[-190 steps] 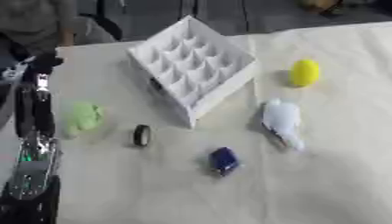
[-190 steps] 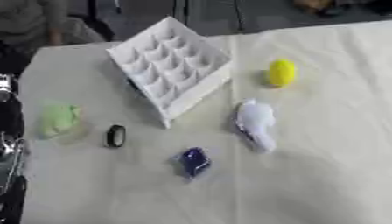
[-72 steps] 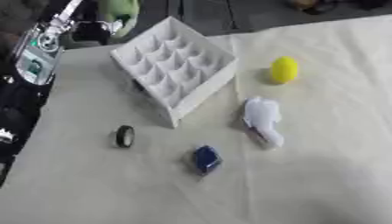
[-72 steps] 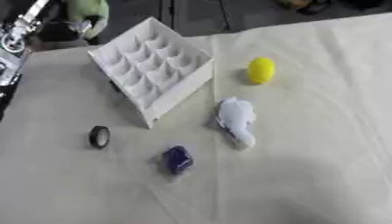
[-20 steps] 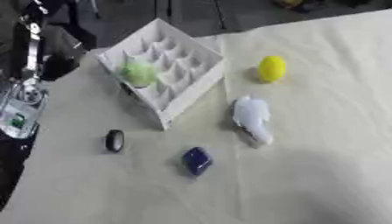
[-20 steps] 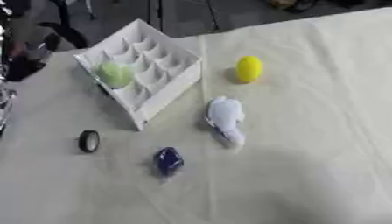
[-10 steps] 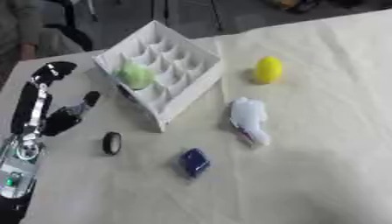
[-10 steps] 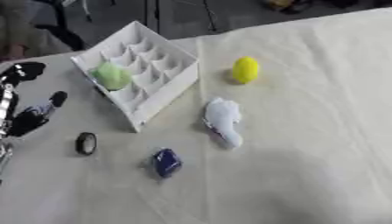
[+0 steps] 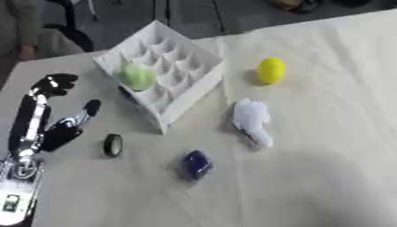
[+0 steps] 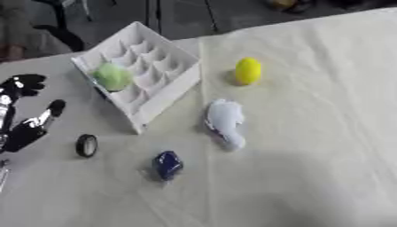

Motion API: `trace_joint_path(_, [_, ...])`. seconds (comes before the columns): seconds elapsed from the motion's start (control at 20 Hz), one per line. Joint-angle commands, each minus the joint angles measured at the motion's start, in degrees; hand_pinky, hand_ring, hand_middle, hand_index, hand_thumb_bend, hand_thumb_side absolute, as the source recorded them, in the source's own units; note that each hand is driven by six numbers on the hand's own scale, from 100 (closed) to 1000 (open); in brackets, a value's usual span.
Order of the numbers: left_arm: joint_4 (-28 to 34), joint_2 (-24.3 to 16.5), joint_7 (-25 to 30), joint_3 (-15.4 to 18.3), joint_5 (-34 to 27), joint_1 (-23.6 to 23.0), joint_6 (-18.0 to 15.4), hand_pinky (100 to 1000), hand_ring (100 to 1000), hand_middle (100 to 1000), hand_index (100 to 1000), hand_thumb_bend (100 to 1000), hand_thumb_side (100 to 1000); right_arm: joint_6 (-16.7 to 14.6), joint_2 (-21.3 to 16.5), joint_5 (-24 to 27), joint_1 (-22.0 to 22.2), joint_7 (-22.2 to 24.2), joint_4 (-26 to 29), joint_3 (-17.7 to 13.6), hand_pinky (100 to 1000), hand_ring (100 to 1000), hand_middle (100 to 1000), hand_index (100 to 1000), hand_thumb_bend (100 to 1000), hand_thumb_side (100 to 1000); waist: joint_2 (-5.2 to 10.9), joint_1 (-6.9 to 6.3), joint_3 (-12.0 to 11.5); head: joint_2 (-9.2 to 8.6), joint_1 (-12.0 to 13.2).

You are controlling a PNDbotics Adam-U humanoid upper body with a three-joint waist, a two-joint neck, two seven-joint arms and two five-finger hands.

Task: Pick up objects on the table and place them in the box.

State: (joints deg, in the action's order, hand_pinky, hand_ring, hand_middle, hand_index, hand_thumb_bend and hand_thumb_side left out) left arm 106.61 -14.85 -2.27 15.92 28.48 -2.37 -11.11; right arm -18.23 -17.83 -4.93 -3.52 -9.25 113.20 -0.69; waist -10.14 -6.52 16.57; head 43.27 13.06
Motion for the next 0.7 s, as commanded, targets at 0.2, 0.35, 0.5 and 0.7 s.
trace_joint_path(0.2, [5.27,1.02,5.77,2.08,-2.18,0.04,3.04,735,739,742,809,656,679,-0.11,-0.26,-0.39,-0.27,-0.17,1.39,-0.33,534,570,657,772,159,798,0.3,0.14,0.01,-0.27,-0.3])
trace_joint_path(0.35, [6.55,1.6,7.73,2.6,-2.53,-0.15,4.02,735,739,743,809,656,678,-0.15,-0.26,-0.44,-0.25,-0.12,1.39,-0.33,534,570,657,772,158,797,0.28,0.23,0.0,-0.48,-0.58])
trace_joint_path(0.5, [7.18,1.79,8.12,2.78,-2.82,-0.59,4.44,736,748,773,812,634,696,-0.26,-0.33,-0.48,-0.2,-0.18,1.39,-0.39,534,569,657,772,159,798,0.27,0.2,-0.04,-0.55,-0.8])
trace_joint_path(0.7, [7.32,1.35,6.53,2.85,-3.62,-1.29,4.37,742,760,788,815,617,700,-0.24,-0.34,-0.51,-0.17,-0.15,1.39,-0.38,535,570,657,772,155,796,0.35,0.22,-0.06,-0.68,-1.08])
